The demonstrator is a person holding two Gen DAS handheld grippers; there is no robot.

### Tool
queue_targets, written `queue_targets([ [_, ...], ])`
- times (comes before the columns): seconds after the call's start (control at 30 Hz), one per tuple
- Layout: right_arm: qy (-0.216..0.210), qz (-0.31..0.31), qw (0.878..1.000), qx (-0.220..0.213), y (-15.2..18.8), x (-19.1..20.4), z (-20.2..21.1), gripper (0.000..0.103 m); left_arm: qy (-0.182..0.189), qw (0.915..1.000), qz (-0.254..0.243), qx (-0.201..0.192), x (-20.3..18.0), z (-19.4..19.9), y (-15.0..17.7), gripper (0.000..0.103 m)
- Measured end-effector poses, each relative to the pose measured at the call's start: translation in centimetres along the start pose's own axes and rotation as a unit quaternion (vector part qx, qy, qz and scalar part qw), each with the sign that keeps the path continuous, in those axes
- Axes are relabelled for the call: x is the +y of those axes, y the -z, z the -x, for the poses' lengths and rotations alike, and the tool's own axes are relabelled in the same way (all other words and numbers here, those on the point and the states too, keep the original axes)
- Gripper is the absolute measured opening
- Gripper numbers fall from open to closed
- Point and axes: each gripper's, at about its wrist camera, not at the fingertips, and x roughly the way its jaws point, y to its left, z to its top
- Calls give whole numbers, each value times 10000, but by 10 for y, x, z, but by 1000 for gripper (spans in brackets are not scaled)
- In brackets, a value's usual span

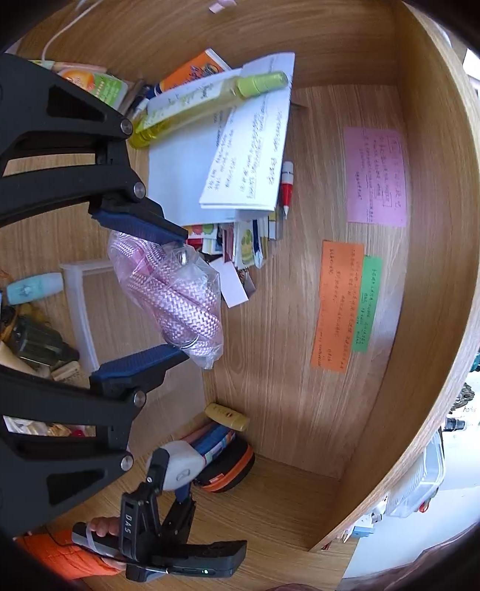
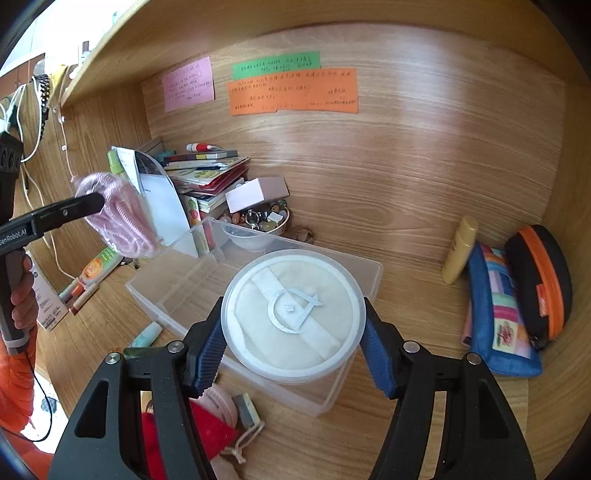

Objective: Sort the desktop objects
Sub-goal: 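Carry the pink rope and white puff case into the clear box and release both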

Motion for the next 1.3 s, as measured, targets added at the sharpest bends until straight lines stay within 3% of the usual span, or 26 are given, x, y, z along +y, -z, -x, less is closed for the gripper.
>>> queue_targets([
  [0.43,-50,57,9982,598,-19,-7,-67,62,322,9987,-129,370,-15,-72,-23,55],
  [0.77,66,22,9942,1072,-16,-8,-110,62,354,9925,-360,1114,-19,-123,12,55],
  [1.3,412,653,9790,1889,-5,14,-130,62,646,9853,-723,1409,-18,-107,44,55],
])
